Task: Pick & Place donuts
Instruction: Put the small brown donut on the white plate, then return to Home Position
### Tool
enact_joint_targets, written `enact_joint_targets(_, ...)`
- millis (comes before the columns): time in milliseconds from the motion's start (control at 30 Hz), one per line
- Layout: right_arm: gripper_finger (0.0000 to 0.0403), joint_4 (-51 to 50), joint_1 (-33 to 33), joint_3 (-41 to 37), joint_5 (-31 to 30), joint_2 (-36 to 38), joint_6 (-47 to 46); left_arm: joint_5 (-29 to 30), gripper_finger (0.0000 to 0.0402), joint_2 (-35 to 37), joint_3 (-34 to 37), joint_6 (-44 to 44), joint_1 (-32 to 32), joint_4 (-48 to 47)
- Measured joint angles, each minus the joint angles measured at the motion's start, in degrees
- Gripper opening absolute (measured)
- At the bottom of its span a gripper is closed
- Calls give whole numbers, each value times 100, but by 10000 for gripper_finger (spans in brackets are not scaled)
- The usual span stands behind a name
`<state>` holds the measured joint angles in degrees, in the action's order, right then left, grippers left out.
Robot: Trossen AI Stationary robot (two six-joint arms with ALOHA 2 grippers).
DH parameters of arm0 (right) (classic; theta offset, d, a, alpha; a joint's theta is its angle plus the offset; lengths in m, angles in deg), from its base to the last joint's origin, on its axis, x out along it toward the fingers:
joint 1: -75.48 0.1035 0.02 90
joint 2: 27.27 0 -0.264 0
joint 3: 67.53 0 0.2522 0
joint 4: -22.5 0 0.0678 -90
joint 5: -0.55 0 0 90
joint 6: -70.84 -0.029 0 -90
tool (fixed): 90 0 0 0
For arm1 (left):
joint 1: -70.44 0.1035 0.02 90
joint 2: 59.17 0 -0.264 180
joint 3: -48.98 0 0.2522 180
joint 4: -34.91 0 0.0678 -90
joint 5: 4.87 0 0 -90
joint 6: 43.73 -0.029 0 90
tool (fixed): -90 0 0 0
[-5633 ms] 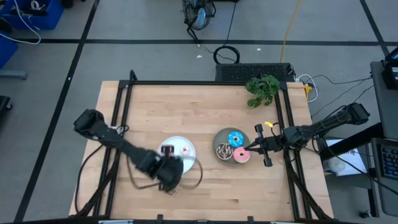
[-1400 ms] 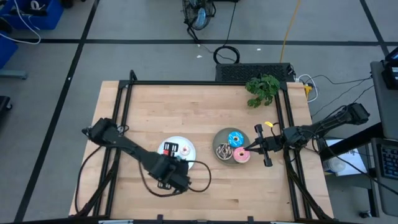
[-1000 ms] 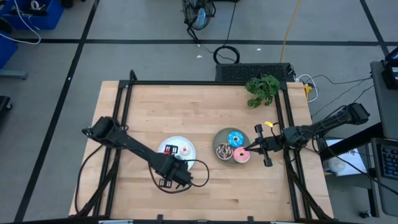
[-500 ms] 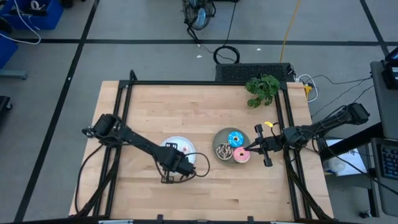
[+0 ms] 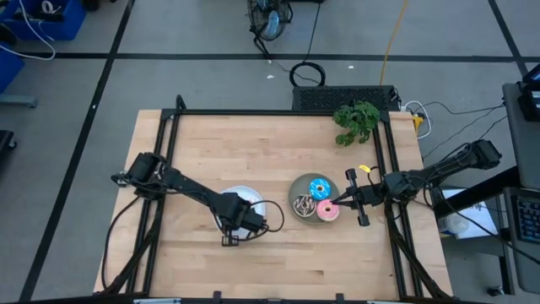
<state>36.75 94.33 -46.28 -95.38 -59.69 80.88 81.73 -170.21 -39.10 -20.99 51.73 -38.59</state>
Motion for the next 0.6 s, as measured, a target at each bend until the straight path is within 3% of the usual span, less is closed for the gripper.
enact_joint_targets(133, 0, 0, 2, 2, 0, 0, 2, -78, 57, 0, 0, 191, -1, 114)
enact_joint_targets(467, 0, 0, 0, 0, 0, 0, -22, -118, 202, 0, -104, 479, 29, -60)
enact_joint_targets(600, 0, 1, 0, 0, 0, 2, -7, -105, 225, 0, -374, 440, 26, -412)
